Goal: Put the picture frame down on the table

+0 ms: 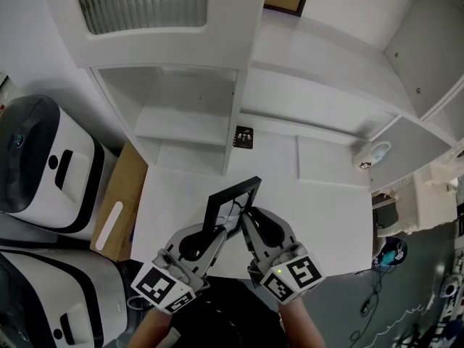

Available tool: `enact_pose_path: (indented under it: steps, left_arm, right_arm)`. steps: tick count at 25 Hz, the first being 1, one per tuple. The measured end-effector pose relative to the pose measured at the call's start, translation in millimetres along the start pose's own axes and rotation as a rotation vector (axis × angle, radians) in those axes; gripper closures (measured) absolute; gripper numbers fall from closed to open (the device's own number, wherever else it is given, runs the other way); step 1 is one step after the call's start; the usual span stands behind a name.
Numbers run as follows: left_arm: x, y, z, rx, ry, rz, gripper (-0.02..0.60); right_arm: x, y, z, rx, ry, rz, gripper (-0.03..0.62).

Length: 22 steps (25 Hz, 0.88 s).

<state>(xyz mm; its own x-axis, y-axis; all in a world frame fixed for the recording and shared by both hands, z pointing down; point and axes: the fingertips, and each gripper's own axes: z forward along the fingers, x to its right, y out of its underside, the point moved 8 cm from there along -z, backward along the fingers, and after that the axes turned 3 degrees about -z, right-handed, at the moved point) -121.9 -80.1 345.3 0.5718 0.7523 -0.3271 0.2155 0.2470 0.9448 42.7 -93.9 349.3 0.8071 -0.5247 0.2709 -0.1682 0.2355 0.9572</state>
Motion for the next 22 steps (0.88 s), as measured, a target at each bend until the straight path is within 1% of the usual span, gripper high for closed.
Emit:
enact_pose_path:
  steps: [5,10,16,22]
  left_arm:
    - [-3,5,5,-0.033,-0.033,-0.008,0.555]
    - [-6,7,8,-0.052,-0.062,-0.009,0.554]
    - [-5,11,11,-0.083,-0.112,0.022,0.531]
    - [-9,14,13,-0.098,-0.165,0.025,0.491]
  right_arm:
    - [3,0,0,-0.010,0.041,0.023,0.528]
    - [3,2,1,-0.019,0.072,0.021,0.528]
    - [5,4,0,-0.025,0.106,0.033,0.530]
    - [7,7,-1,-0.034,0.148,0.038,0.530]
